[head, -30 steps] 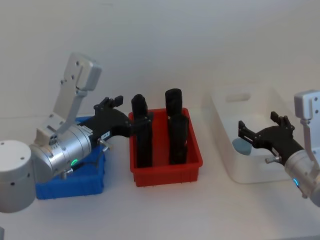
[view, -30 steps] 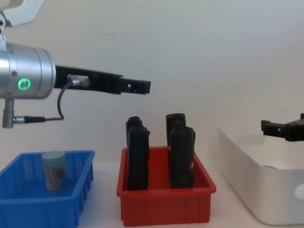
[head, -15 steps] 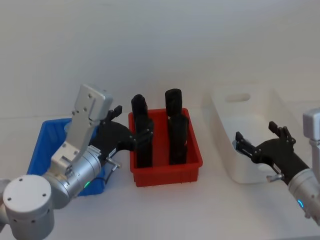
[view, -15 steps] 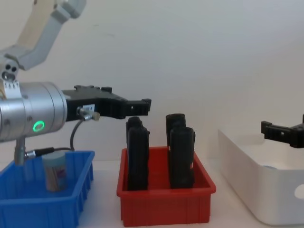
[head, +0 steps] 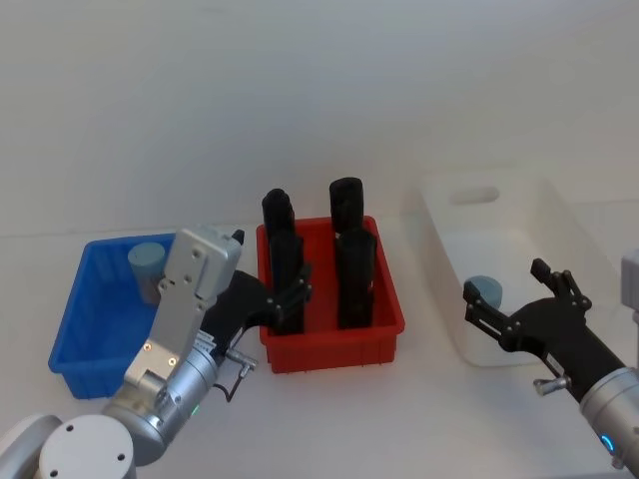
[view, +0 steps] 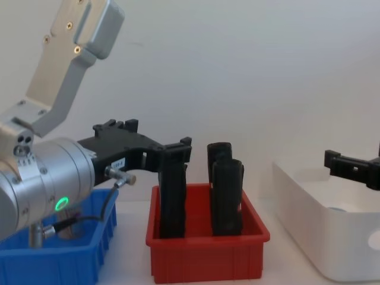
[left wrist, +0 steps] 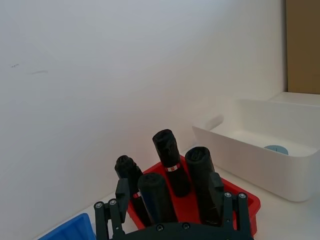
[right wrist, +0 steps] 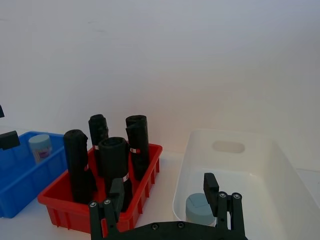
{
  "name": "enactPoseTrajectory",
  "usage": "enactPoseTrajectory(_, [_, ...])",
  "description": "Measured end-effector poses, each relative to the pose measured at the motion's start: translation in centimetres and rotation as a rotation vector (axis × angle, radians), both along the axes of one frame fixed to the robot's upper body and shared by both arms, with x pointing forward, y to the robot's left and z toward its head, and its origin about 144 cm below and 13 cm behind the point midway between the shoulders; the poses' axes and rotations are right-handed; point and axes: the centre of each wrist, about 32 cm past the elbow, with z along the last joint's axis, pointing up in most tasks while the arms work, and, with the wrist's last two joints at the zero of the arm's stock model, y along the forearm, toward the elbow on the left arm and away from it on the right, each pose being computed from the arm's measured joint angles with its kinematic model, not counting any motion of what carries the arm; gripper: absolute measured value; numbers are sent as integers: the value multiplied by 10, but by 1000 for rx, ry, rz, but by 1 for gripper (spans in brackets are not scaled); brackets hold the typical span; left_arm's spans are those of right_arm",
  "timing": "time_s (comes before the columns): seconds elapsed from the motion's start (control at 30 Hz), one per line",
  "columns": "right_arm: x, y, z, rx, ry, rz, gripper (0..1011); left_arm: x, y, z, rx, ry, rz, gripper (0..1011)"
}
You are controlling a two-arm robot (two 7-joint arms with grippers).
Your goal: Pick the cotton swabs from the blue box and place them into the white box.
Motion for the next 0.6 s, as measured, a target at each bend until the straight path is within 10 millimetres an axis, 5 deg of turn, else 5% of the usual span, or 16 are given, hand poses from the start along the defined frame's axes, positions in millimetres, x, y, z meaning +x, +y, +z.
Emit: enactPoseTrajectory(0.6, [-2, 0, 0, 3, -2, 3, 1001, -4, -3, -6, -4, -17, 10, 1004])
